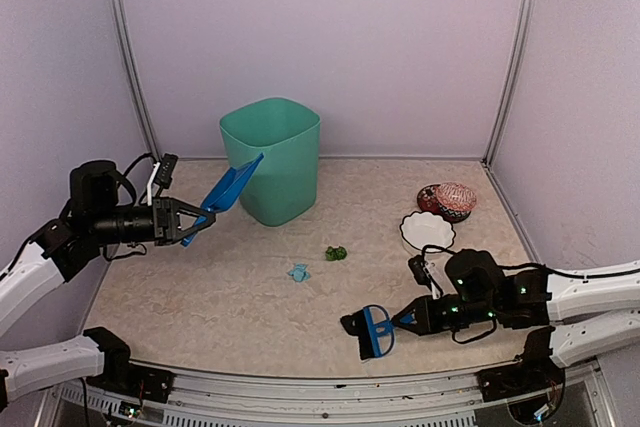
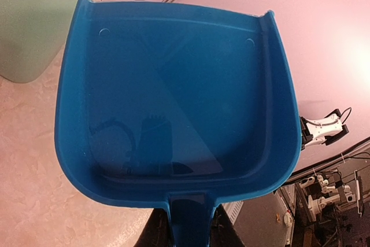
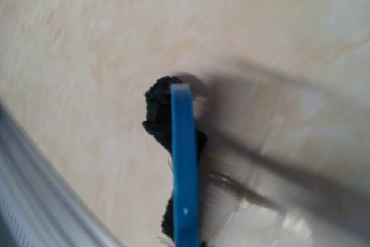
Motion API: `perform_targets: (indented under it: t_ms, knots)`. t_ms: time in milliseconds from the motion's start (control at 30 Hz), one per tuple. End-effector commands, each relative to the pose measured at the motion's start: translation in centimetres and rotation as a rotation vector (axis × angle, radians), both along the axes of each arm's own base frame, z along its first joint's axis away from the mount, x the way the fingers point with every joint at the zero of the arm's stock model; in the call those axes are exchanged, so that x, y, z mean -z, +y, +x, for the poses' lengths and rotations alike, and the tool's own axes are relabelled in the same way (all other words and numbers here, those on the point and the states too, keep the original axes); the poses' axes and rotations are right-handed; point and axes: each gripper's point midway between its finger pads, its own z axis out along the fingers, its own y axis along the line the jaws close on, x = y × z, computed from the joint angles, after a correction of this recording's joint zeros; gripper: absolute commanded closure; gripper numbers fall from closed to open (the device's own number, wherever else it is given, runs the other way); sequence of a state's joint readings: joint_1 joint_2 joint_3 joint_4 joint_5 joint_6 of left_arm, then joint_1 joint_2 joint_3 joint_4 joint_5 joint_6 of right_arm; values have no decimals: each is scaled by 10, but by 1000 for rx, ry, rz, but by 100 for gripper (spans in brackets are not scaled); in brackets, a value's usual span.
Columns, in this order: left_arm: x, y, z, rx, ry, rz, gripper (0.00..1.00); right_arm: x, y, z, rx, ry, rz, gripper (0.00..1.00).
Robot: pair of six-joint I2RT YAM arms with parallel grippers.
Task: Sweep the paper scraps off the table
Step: Sweep the paper scraps at the center of the board.
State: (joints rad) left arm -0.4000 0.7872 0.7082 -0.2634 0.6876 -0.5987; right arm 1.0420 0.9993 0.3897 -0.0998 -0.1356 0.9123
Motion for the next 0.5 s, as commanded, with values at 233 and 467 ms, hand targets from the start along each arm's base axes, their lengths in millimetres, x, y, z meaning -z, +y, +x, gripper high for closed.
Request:
perform_targets:
  t_ms: [233,467]
  knots:
    - [15,0,-7,-23,40,12,100,-35,5,83,258,-190,72,100]
    - [26,0,-19,-81,70,37,100,-63,21,107,220,-250,76,100]
